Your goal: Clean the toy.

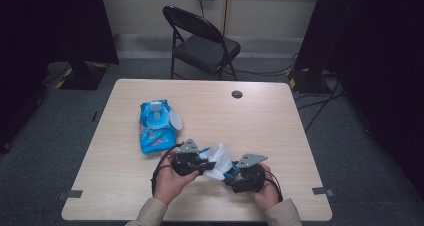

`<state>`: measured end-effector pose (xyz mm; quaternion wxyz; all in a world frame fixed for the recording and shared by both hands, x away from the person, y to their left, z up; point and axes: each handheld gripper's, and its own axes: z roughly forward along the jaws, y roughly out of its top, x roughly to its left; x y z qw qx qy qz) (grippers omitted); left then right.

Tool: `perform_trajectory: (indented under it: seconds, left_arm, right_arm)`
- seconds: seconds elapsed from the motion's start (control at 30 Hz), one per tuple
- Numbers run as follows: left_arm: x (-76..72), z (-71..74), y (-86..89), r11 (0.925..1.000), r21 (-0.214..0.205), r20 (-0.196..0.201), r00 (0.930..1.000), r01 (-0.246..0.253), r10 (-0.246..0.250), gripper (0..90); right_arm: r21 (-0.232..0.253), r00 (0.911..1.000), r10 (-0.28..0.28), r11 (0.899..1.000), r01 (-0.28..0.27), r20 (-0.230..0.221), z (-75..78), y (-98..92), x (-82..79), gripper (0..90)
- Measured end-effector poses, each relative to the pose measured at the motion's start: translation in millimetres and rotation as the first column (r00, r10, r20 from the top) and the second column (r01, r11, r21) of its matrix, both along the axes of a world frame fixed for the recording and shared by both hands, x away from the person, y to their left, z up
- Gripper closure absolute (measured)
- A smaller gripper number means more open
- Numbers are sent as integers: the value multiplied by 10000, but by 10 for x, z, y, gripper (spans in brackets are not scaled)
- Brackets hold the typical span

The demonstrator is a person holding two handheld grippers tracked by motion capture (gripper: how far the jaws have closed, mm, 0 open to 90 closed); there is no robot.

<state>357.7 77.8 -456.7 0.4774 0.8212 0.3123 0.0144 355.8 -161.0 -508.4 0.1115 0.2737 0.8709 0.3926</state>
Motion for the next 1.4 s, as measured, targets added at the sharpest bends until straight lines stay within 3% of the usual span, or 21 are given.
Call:
perform_trajectory:
  seconds: [0.17,0.3,0.53,0.73,0.97,1.4]
  left_arm:
    - [-8,-117,-287,9988,26,-107,9987,489,-488,831]
    - [1,-226,-423,9945,807,-35,9977,673,-672,827]
    - [-19,-242,-478,9912,1088,307,9964,748,-786,821]
    - [-36,-218,-527,9828,1609,680,9924,901,-1021,824]
    - [-64,-259,-497,9894,1250,808,9931,744,-849,826]
    - [-48,-250,-475,9902,1195,649,9946,725,-806,825]
  right_arm:
    - [-10,10000,-16,10000,16,18,0,0,-4,241]
    - [-21,10000,-9,10000,9,8,0,-1,-4,241]
    - [-29,10000,-39,10000,39,9,1,-3,-11,242]
    - [-24,10000,-30,10000,30,25,0,-4,-11,243]
    - [-17,10000,-42,10000,42,35,0,-3,-13,243]
    - [-11,10000,-59,10000,59,27,0,-2,-15,244]
